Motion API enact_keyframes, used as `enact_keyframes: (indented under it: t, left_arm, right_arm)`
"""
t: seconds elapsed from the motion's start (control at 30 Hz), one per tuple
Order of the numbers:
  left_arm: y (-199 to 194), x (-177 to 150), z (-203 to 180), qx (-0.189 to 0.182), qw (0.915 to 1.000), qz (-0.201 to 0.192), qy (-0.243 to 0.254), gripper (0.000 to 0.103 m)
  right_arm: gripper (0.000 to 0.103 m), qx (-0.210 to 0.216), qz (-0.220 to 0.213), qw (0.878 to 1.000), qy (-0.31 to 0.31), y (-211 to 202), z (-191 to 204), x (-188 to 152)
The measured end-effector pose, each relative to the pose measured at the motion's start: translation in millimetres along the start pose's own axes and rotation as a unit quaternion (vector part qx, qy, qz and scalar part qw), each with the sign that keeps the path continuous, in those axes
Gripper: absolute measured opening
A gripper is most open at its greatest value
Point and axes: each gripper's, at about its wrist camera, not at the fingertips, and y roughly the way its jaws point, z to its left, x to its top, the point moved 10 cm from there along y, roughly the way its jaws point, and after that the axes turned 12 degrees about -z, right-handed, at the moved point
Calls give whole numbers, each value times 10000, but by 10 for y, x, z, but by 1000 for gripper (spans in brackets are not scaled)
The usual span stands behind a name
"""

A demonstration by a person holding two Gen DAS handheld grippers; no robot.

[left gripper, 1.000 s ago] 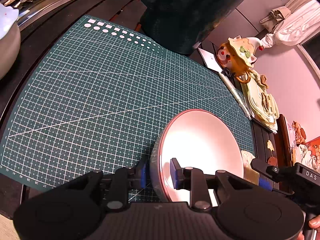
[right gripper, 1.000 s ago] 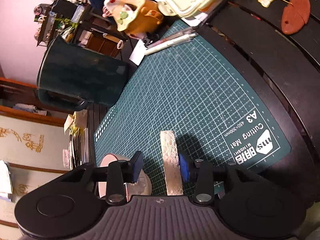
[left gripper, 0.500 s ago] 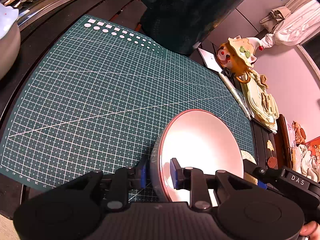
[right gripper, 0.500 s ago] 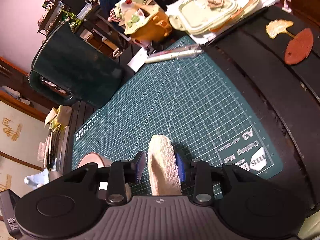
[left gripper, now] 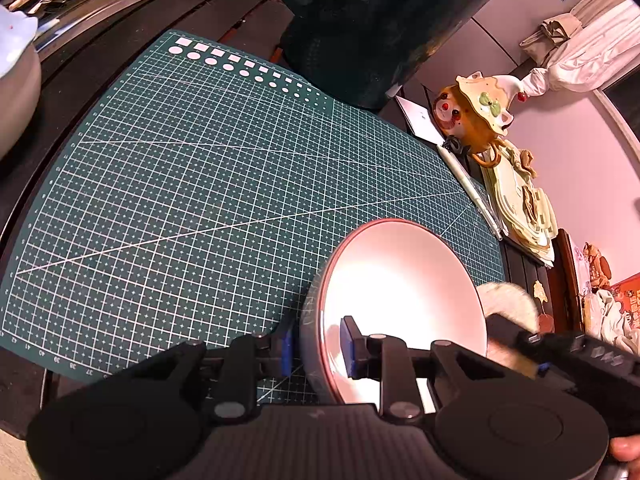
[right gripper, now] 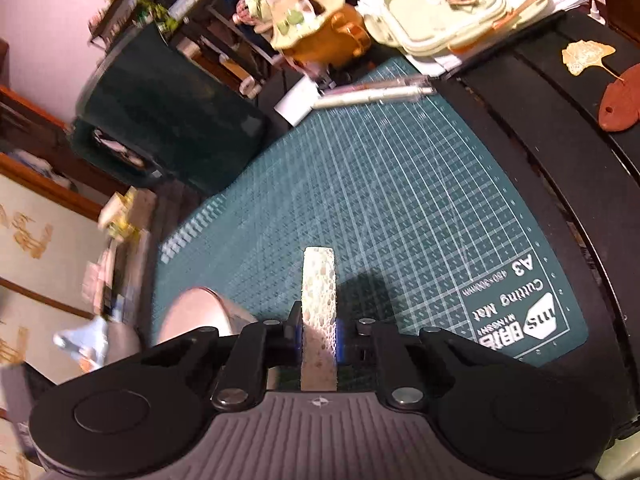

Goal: Clean bowl
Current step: 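Scrub the bowl's outer base again with the right gripper's sponge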

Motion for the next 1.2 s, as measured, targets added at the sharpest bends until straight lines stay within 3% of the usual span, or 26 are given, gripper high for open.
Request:
enact_keyframes:
  t: [0.2, 0.3, 0.37, 0.57, 0.77, 0.97, 1.07, 1.2]
  left_arm:
    - [0, 0, 4, 5, 10000, -9, 22, 23]
    - [-5, -3, 5, 6, 10000, -10, 33, 23]
    - [-8, -5, 6, 7, 10000, -10, 41, 23]
    - [-16, -4, 7, 7, 10000, -11, 42, 23]
    - [-19, -7, 4, 11, 10000, -14, 39, 23]
    - [-7, 2, -6, 12, 10000, -21, 29, 23]
    - [-2, 6, 0, 7, 10000, -17, 34, 23]
    - [0, 6, 6, -2, 10000, -17, 37, 23]
  right_arm:
    - [13, 252, -189, 9994, -106, -95, 176, 121]
    - [13, 404, -21, 9992, -33, -58, 237, 71]
    - [13, 363, 27, 9993, -47, -25, 223, 48]
    - [13, 307, 410, 9953, 818, 88, 19, -56]
    - [13, 494, 196, 9964, 661, 6, 152, 59]
    - [13, 249, 517, 9936, 976, 144, -22, -117]
    - [13, 393, 380, 9914, 1187, 73, -13, -7]
    - [13, 459, 196, 9952, 843, 30, 92, 44]
